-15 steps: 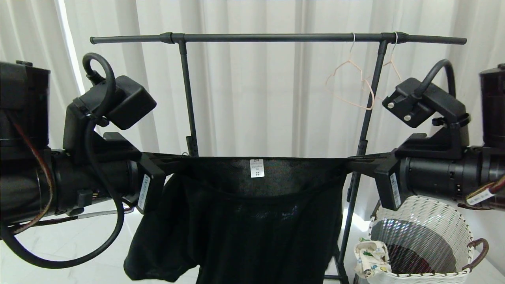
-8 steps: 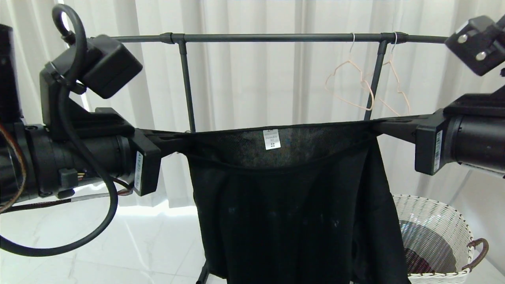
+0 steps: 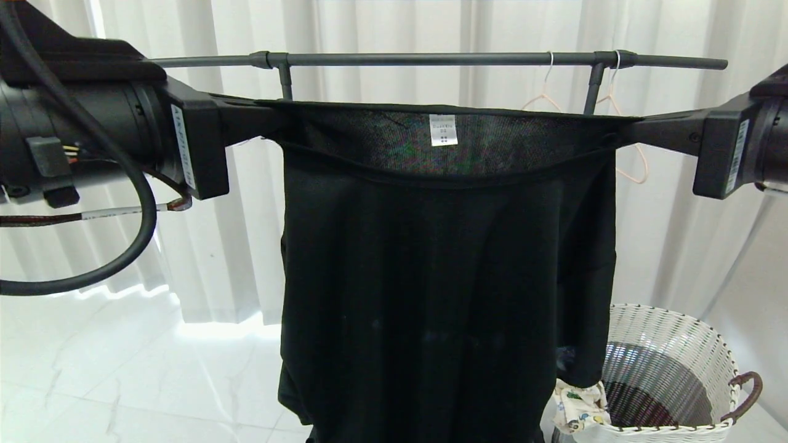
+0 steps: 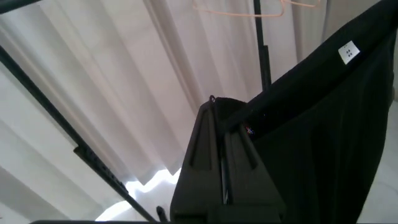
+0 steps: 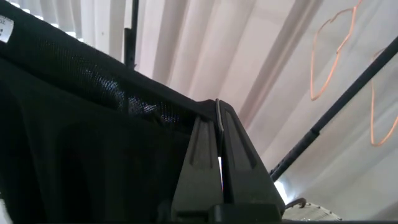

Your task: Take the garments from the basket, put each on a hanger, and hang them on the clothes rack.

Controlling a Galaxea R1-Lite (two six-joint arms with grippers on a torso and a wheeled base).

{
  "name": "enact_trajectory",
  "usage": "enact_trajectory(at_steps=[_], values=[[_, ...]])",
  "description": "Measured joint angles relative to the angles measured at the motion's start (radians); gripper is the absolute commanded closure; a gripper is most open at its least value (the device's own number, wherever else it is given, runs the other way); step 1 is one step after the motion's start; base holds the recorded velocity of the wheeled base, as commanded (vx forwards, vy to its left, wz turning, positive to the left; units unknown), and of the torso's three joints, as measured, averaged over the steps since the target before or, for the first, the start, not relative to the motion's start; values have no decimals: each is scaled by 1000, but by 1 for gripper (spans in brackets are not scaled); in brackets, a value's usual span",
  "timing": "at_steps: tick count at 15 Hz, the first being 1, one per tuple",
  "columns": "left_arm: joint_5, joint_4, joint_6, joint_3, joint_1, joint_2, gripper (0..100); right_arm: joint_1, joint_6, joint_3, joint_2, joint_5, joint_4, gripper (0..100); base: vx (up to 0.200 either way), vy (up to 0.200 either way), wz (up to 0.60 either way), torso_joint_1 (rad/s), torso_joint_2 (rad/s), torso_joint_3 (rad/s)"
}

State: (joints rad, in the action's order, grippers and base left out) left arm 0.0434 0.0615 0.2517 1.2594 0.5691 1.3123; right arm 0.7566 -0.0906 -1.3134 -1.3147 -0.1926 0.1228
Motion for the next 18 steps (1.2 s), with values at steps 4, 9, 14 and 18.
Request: enact_trajectory(at_steps=[4,9,14,18], values=[[44,0,2,5,9,10,100,-37,0,-2,1,0,58,100,0,0,0,0,0,0],[48,-114,43,61,10,99,100,-59,2,-9,77,117,242,100,0,0,0,0,0,0],[48,-128,67,179,60,237,100,113,3,-11,172,166,354,100,0,0,0,0,0,0],[48,-127,66,182,76,270,100,162,3,-4,178,156,351,100,0,0,0,0,0,0]])
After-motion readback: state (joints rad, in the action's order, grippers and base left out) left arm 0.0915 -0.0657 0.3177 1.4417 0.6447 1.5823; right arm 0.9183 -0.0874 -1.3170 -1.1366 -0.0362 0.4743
